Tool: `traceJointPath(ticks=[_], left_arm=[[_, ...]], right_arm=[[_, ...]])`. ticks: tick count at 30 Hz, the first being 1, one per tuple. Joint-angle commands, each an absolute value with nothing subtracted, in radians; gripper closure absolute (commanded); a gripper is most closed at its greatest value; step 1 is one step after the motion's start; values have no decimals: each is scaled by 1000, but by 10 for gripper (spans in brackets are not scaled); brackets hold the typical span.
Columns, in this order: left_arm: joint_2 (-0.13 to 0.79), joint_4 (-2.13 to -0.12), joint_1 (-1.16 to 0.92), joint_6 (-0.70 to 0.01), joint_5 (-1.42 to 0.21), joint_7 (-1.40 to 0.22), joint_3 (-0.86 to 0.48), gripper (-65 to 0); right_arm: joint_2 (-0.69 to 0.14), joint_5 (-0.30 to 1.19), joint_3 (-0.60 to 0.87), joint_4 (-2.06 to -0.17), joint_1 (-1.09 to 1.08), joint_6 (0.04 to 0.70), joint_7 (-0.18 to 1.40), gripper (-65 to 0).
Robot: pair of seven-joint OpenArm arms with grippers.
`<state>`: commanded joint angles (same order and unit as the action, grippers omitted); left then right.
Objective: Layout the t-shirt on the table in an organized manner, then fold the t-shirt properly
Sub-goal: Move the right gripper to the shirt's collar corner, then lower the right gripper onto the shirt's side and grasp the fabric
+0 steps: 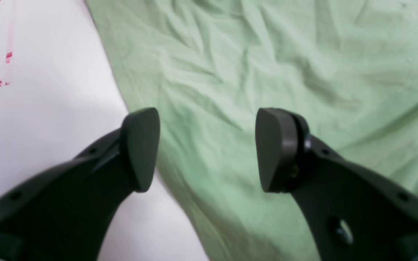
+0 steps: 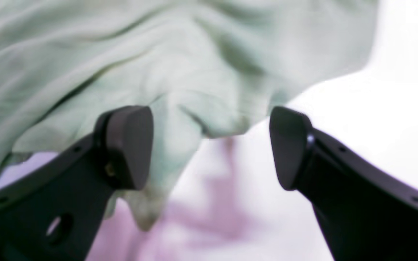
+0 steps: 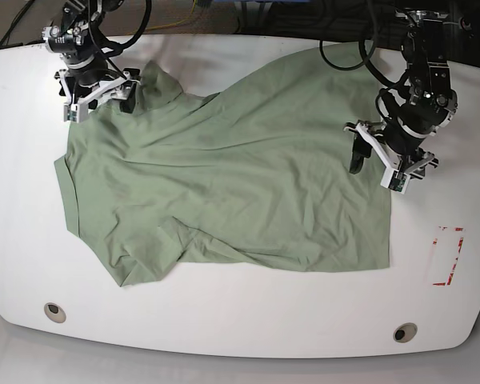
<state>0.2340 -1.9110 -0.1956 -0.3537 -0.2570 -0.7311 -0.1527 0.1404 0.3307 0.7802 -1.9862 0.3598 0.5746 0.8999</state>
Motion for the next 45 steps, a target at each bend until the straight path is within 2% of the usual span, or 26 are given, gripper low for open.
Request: traceJointPath(ticks=[11, 19, 25, 32, 34, 36, 38, 40, 42, 45], left_arm=[[234, -1911, -197, -354, -257, -731, -114, -387], [234, -1911, -200, -354, -257, -731, -111, -387], [234, -1911, -202, -354, -257, -731, -114, -387], [236, -1911, -203, -354, -255, -731, -116, -387], [236, -1911, -203, -354, -255, -731, -116, -387], [236, -1911, -203, -354, -255, -731, -116, -387], [236, -1911, -203, -354, -255, -731, -116, -387], [237, -1911, -203, -354, -255, -731, -117, -387], [237, -1911, -203, -354, -255, -731, -117, -387], [237, -1911, -203, -354, -255, -731, -117, -387]], right_arm=[[142, 331, 905, -1873, 257, 579, 900, -477], [90, 331, 908, -1732, 199, 582, 900, -481], [90, 331, 909, -1633, 165, 627, 900, -477], [94, 331, 905, -1610, 154, 630, 900, -469], [96, 331, 903, -1615, 154, 630, 900, -414], [96, 331, 903, -1615, 153, 630, 901, -331], [96, 331, 903, -1616, 151, 627, 901, -225], [91, 326, 903, -1629, 151, 624, 905, -86], [90, 325, 901, -1644, 151, 622, 909, 0], [85, 323, 883, -1681, 153, 621, 949, -10]])
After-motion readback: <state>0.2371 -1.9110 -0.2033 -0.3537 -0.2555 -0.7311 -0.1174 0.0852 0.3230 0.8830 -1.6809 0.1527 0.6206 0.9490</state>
